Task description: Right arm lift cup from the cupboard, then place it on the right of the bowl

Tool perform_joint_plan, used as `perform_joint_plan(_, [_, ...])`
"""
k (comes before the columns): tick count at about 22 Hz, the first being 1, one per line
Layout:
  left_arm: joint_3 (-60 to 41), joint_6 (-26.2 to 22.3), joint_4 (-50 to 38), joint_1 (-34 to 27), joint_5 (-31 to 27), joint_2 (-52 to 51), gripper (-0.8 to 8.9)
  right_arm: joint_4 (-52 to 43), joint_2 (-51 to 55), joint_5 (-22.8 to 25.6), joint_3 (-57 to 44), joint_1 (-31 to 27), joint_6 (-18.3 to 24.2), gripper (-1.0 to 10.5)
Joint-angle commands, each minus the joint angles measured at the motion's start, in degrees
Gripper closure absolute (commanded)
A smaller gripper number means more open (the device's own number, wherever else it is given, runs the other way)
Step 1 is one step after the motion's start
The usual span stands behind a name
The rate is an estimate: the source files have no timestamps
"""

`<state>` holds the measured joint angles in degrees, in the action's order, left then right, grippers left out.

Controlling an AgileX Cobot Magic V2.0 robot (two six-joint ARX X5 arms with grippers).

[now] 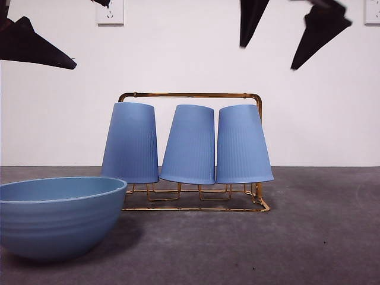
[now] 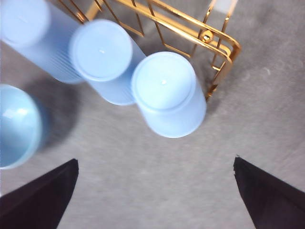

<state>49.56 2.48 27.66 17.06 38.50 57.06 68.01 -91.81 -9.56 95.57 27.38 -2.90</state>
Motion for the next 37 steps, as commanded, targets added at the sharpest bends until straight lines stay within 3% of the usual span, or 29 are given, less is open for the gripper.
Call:
perform_joint_plan(1, [0.98, -0.79, -0.46, 0.22, -0.13, 0.63, 2.54, 0.63, -4.83, 1.14, 4.02, 1.25, 3.41, 4.3])
perform_joint_plan(9, [0.98, -1.01, -0.57, 0.22, -0.15, 0.63, 2.54, 0.15, -14.73, 4.7, 8.04, 1.92, 7.02, 4.3])
perform_joint_plan(18, [0.98, -1.01, -0.57, 0.28, -0.15, 0.63, 2.54, -2.99, -18.18, 5.09, 8.04, 3.63, 9.4, 4.4])
perform_joint_plan(27, [0.98, -1.01, -0.57, 0.26, -0.15, 0.63, 2.54, -3.63, -19.76, 5.55, 8.04, 3.69, 9.53, 6.9])
perform_joint_plan(37, [0.96, -0.96, -0.46, 0.28, -0.15, 1.16, 2.54, -2.71, -13.57, 5.53, 8.04, 3.89, 7.21, 6.9])
